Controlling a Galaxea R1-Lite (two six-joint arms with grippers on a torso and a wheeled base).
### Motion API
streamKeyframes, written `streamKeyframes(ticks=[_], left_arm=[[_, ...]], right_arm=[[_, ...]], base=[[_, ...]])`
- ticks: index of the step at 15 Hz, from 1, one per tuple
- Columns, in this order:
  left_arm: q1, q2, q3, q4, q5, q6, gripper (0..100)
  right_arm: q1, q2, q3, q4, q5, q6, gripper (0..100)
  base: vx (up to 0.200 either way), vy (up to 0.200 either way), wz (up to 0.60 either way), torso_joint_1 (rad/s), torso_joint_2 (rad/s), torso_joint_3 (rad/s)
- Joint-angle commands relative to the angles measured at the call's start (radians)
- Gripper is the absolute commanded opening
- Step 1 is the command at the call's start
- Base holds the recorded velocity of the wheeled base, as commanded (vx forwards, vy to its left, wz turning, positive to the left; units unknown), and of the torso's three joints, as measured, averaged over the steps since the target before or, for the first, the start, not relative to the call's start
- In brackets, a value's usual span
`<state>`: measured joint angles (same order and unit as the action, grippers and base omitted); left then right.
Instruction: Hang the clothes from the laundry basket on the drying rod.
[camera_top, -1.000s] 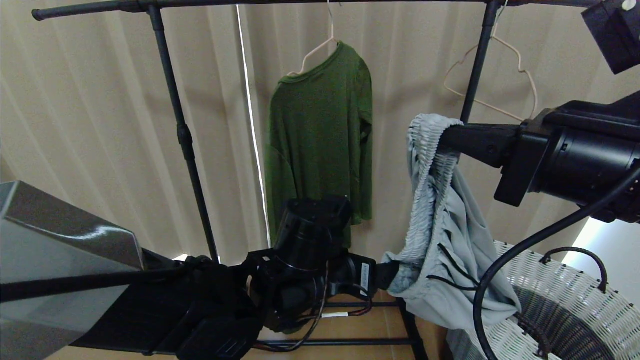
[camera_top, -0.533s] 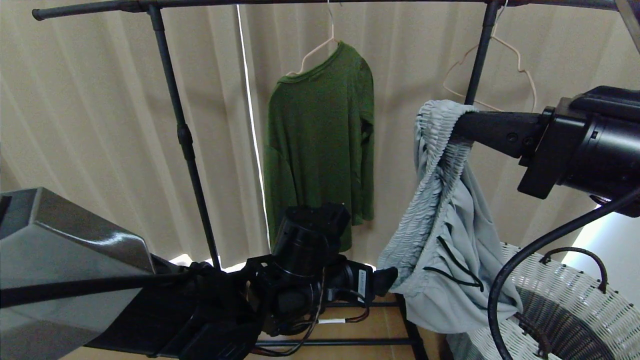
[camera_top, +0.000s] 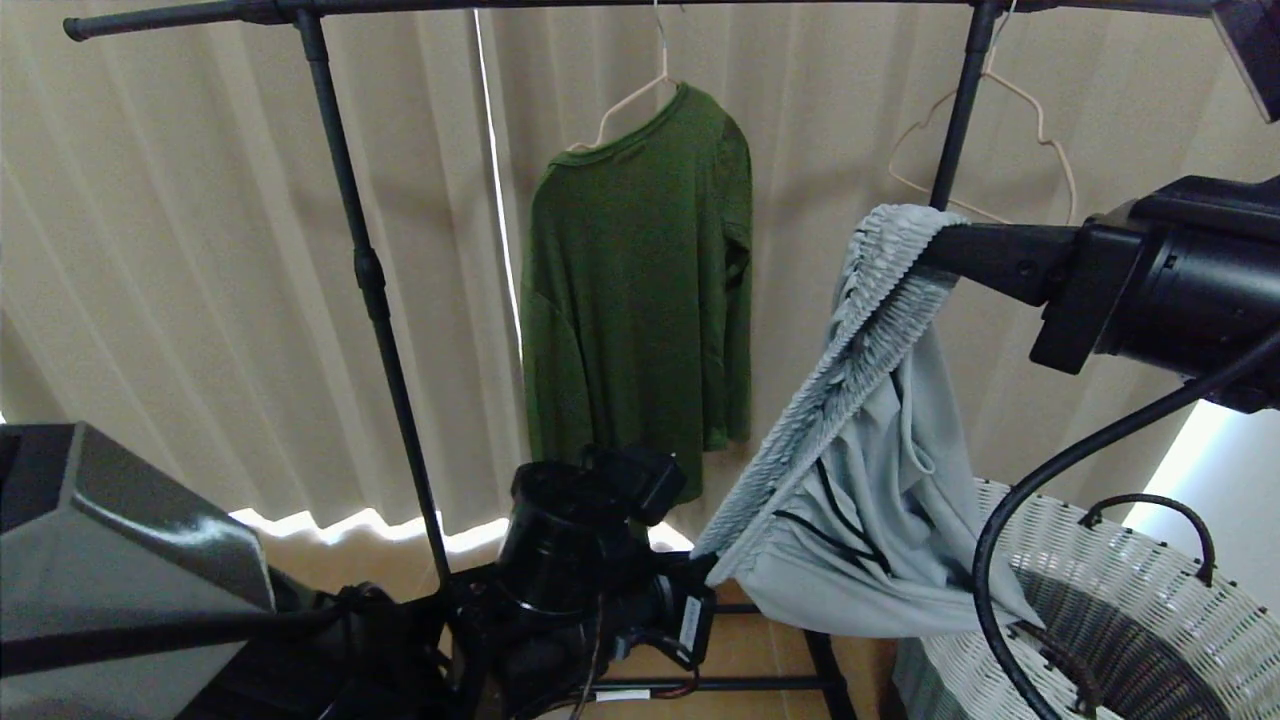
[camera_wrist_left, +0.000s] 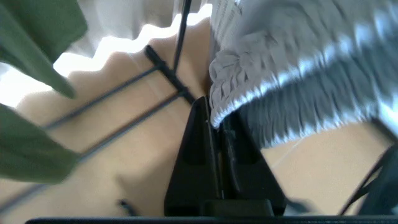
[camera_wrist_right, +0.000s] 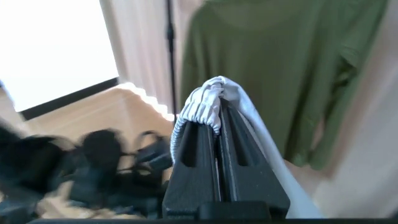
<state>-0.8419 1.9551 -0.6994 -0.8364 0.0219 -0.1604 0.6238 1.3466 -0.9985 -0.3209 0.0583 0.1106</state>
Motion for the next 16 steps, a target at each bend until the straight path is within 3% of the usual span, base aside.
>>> streamKeyframes(ticks=[1, 4, 5, 6, 7, 8, 12, 16], left_arm=[[0.040, -0.102, 0.144, -0.112, 0.004, 0.075, 0], [0.121, -0.341, 0.103, 0.056, 0.003, 0.101, 0], [0.158, -0.432, 0.040, 0.195, 0.001, 0.111, 0], [0.165, -0.452, 0.020, 0.229, 0.001, 0.111, 0], [0.207, -0.509, -0.058, 0.329, 0.001, 0.114, 0], [0.219, -0.521, -0.077, 0.346, 0.001, 0.121, 0], [0.368, -0.559, -0.258, 0.433, 0.001, 0.260, 0], [0.391, -0.553, -0.473, 0.527, 0.001, 0.265, 0]], right_arm=[[-0.013, 0.011, 0.008, 0.000, 0.000, 0.004, 0], [-0.012, 0.043, 0.046, -0.012, -0.005, 0.003, 0], [-0.012, 0.063, 0.044, -0.014, -0.005, 0.003, 0], [-0.012, 0.069, 0.043, -0.014, -0.005, 0.003, 0], [-0.012, 0.085, 0.038, -0.015, -0.006, 0.003, 0], [-0.013, 0.086, 0.035, -0.015, -0.006, 0.003, 0], [-0.044, 0.114, -0.025, -0.099, -0.009, -0.005, 0], [-0.136, 0.161, -0.149, -0.099, -0.005, -0.009, 0]], base=[[0.000, 0.000, 0.00, 0.000, 0.00, 0.000], [0.000, 0.000, 0.00, 0.000, 0.00, 0.000], [0.000, 0.000, 0.00, 0.000, 0.00, 0.000], [0.000, 0.000, 0.00, 0.000, 0.00, 0.000], [0.000, 0.000, 0.00, 0.000, 0.00, 0.000], [0.000, 0.000, 0.00, 0.000, 0.00, 0.000], [0.000, 0.000, 0.00, 0.000, 0.00, 0.000], [0.000, 0.000, 0.00, 0.000, 0.00, 0.000]])
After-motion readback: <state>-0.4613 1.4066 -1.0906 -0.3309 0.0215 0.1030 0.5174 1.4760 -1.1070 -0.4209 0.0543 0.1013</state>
